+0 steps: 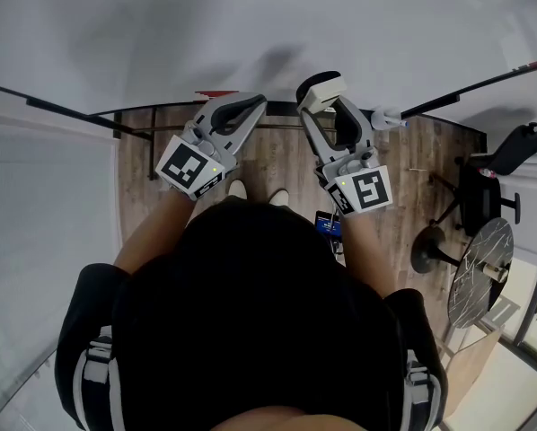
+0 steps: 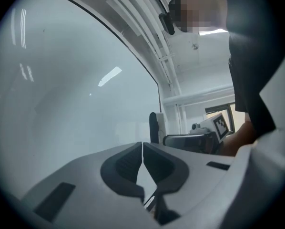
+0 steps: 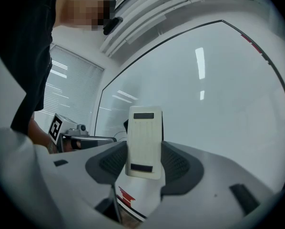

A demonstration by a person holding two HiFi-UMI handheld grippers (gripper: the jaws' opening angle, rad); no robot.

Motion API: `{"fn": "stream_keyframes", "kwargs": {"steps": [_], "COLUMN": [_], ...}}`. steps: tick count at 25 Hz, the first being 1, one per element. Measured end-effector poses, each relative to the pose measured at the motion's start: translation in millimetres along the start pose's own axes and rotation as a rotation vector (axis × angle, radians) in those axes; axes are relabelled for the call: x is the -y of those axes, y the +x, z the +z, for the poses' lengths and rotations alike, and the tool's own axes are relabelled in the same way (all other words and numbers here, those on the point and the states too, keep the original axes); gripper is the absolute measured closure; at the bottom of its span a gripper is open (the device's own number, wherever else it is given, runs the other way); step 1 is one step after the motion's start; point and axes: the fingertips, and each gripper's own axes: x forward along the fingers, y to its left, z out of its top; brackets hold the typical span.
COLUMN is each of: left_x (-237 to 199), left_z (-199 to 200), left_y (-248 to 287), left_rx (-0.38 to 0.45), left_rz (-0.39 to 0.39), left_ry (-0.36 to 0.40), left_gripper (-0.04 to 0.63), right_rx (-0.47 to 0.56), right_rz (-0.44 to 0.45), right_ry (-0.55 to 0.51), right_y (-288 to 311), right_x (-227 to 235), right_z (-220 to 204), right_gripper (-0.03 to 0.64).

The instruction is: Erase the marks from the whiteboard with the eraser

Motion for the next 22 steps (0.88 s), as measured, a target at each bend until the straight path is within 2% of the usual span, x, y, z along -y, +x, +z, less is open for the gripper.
{"fn": "stream_keyframes", "kwargs": {"steps": [22], "left_x": [6.6], "left_z": [5.3], "left_y": [10.0], "left_rx": [-0.008], "left_rz": [-0.008], "left_ry": [-0.006], "left_gripper": [0.586], "right_rx": [-0.002], "right_rz": [0.027], "right_ry": [-0.016], "right_y": [0.6], "right_x": [-3.2], "right_z": [6.3], "right_gripper": [0.393]}}
